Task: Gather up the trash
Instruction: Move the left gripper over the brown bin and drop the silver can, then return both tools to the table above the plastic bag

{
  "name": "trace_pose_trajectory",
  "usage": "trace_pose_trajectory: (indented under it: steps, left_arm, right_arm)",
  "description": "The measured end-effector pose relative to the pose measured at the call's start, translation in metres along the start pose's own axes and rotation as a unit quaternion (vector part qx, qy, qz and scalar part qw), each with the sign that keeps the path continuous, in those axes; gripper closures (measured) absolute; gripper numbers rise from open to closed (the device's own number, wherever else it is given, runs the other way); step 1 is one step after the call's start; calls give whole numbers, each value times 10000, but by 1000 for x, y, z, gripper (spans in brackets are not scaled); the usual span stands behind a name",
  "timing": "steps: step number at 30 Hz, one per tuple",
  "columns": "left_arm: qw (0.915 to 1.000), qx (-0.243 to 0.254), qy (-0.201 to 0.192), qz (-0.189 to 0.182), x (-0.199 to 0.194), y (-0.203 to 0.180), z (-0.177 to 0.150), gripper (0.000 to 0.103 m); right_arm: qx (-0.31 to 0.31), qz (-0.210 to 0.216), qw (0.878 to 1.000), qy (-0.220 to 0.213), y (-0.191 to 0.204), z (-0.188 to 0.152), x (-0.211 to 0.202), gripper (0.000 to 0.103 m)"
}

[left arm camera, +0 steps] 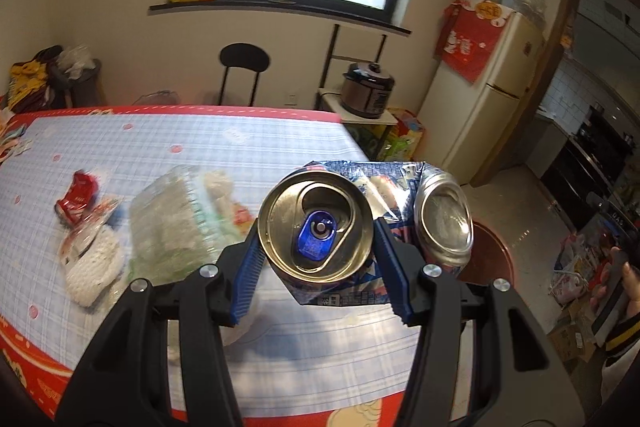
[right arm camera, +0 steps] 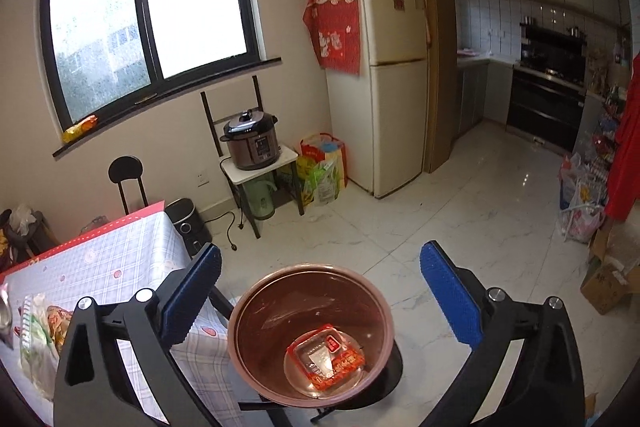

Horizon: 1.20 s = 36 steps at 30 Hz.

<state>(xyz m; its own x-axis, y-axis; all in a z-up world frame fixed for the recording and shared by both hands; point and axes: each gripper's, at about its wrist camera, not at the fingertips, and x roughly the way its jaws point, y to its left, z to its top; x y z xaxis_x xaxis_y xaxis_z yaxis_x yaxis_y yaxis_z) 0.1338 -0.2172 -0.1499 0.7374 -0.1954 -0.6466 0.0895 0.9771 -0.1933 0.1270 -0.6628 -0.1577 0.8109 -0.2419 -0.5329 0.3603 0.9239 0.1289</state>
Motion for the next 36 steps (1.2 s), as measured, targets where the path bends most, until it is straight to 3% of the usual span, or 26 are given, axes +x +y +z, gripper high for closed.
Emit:
trace_pose_trajectory:
  steps: [8, 17, 20, 23, 28, 36]
  left_arm:
    - [9954, 659, 207, -656, 43, -83, 7, 48]
    - [9782, 1550, 452, -1306, 126, -212, 9, 47]
    - [9733, 1585, 320, -1630, 133, -243, 19, 20]
    - [9688, 1672, 4, -1828, 121, -266, 29, 12]
    - [9669, 1763, -219, -1830, 98, -266, 32, 6]
    - [9842, 1373, -115, -1114, 63, -191, 45, 6]
  right_arm:
    - [234, -161, 9994, -174, -37, -1, -51, 5]
    - [613, -820, 9947, -84, -100, -28, -84, 5]
    - [756, -976, 9923, -75, -117, -33, -94, 5]
    - [834, -1110, 9902, -158, -129, -35, -104, 5]
    - [981, -1126, 9884, -272, -140, -37, -113, 5]
    - [926, -793, 9920, -338, -125, -31, -110, 5]
